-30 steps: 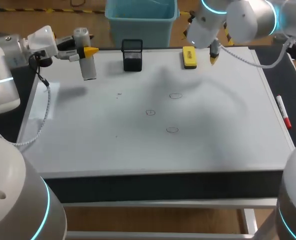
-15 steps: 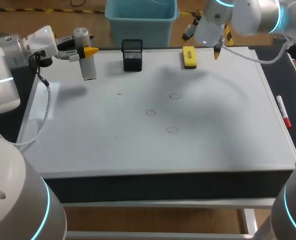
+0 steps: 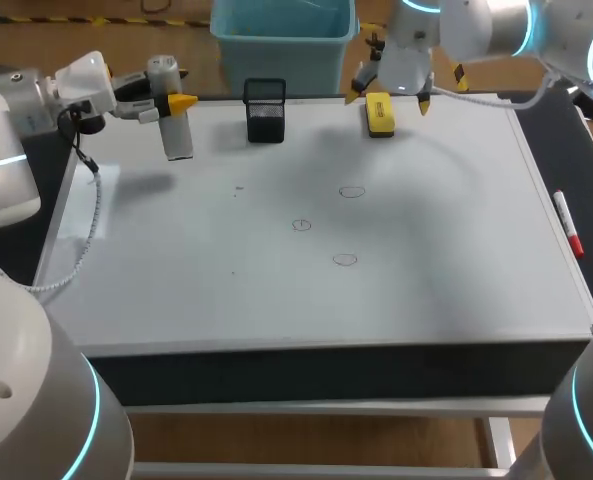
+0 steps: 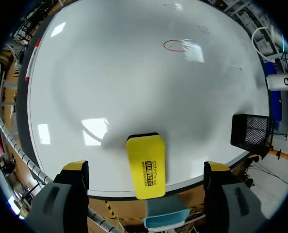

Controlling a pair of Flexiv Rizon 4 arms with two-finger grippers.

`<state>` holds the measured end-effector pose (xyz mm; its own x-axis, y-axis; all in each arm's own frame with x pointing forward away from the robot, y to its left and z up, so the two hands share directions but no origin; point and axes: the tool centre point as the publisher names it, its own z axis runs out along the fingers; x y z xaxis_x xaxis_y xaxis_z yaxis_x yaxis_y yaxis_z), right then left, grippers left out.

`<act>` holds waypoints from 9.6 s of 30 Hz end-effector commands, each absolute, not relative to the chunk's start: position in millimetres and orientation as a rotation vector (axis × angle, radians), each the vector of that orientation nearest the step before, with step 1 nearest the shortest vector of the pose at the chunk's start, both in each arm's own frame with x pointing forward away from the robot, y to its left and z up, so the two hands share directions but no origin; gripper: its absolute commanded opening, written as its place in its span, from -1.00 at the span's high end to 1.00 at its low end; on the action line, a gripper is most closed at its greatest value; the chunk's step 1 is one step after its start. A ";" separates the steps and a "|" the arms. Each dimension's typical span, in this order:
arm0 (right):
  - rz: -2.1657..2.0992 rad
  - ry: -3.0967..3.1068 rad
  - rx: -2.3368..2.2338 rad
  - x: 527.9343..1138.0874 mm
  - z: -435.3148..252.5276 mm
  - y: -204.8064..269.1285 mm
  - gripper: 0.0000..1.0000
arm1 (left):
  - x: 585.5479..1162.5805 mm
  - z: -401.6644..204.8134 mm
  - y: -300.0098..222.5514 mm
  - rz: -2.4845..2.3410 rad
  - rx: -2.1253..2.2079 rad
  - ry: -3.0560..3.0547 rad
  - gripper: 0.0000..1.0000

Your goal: Pick up the inspection probe, press it on each red-marked spot on the whiteboard one by one, put down the probe, pick up the eraser, and wipe off all the red marks.

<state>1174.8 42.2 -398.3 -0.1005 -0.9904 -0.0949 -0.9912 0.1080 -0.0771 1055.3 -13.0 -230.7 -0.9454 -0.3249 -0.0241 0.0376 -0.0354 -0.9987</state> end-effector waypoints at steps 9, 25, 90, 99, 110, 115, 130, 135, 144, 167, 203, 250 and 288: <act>0.013 2.325 -2.062 1194.6 -417.0 47.4 -1.00 | 1055.2 -230.2 -13.1 -2.071 -0.305 1.985 1.00; 0.015 2.345 -2.060 1194.1 -424.8 39.0 0.19 | 1055.2 -230.2 -13.1 -2.071 -0.305 1.985 1.00; -0.028 2.747 -1.237 1017.2 -373.6 -131.8 1.00 | 1055.2 -230.2 -13.1 -2.071 -0.305 1.985 1.00; -0.014 2.770 -1.218 1007.1 -372.7 -132.8 1.00 | 1055.2 -230.2 -13.1 -2.071 -0.305 1.985 1.00; 0.010 2.799 -1.217 1005.2 -373.4 -129.2 1.00 | 1055.2 -230.2 -13.1 -2.071 -0.305 1.985 1.00; 0.047 2.794 -1.267 1006.6 -368.9 -123.6 1.00 | 1055.2 -230.2 -13.1 -2.071 -0.305 1.985 1.00; 0.019 2.803 -1.231 1007.4 -367.8 -122.3 1.00 | 1055.2 -230.2 -13.1 -2.071 -0.305 1.985 1.00; 0.019 2.803 -1.231 1007.4 -367.8 -122.3 1.00 | 1055.2 -230.2 -13.1 -2.071 -0.305 1.985 1.00; 0.019 2.803 -1.231 1007.4 -367.8 -122.3 1.00 | 1055.2 -230.2 -13.1 -2.071 -0.305 1.985 1.00; 0.019 2.803 -1.231 1007.4 -367.8 -122.3 1.00 | 984.6 -220.1 -80.8 -2.210 -0.238 2.016 1.00; 0.019 2.803 -1.231 1007.4 -367.8 -122.3 1.00 | 904.6 -241.3 -213.0 -2.427 -0.001 2.127 1.00; 0.019 2.803 -1.231 1007.4 -367.8 -122.3 1.00 | 928.4 -286.4 -229.0 -2.422 0.044 2.154 1.00; 0.019 2.803 -1.231 1007.4 -367.8 -122.3 1.00 | 975.2 -210.8 -151.2 -2.338 -0.029 2.123 1.00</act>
